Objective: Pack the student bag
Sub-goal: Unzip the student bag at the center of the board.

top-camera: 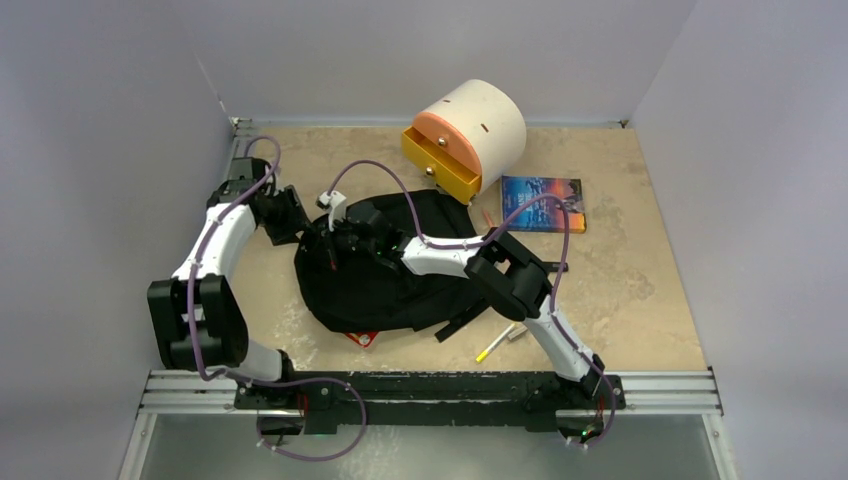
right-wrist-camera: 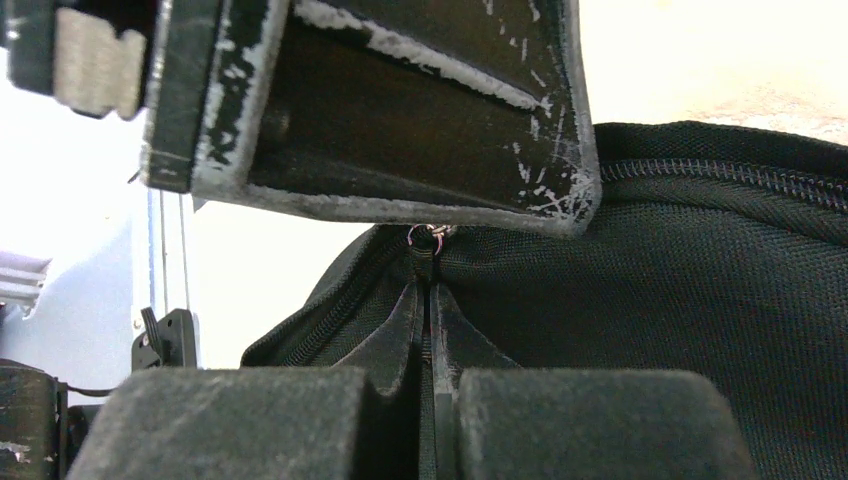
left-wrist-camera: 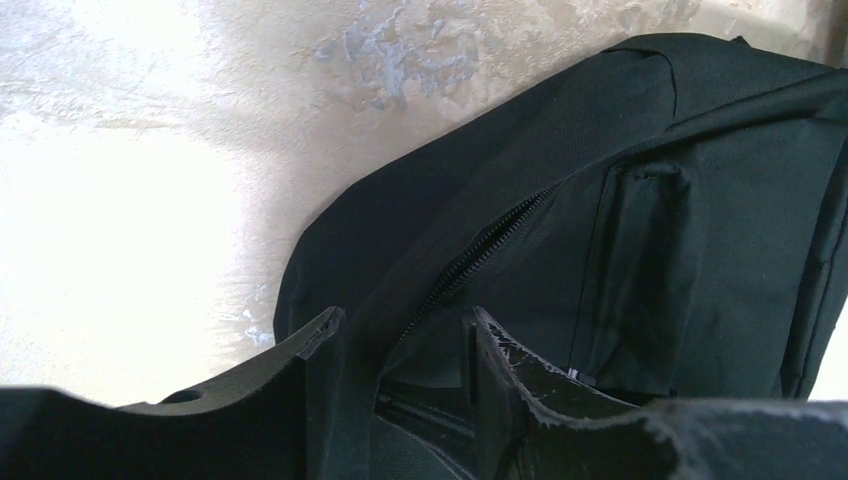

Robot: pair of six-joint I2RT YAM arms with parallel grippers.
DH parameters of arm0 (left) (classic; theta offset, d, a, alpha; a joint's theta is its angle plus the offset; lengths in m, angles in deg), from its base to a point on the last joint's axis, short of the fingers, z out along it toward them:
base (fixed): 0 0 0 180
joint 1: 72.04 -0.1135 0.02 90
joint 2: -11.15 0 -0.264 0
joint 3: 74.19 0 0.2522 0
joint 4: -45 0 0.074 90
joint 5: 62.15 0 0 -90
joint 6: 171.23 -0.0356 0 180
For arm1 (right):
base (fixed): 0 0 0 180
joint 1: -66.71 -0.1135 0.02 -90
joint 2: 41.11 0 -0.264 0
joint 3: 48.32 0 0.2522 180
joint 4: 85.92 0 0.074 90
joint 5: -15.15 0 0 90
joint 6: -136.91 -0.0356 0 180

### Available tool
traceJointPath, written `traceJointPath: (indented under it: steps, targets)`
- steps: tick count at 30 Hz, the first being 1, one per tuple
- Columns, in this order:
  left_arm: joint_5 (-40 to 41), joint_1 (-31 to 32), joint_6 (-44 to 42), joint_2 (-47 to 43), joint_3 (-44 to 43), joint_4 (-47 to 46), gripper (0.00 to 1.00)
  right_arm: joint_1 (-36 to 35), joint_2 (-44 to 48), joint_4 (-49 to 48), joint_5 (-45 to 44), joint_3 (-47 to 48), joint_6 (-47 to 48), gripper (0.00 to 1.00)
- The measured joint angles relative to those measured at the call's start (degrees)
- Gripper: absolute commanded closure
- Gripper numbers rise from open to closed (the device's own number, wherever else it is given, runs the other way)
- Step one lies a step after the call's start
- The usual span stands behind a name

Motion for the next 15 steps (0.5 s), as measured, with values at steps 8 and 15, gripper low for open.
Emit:
traceJointPath:
  steps: [8,15]
  targets:
    - [-1.4,0.1,-1.0,2.8,0.0,-1.3,1.00,-0.1,0.0,0.1,0.2,0.0,-0.3,1.00]
    - [-1.6,0.1,-1.2,4.7,0.0,-1.4,1.00,-0.6,2.2,1.8,1.6,-0.8,0.8,1.00]
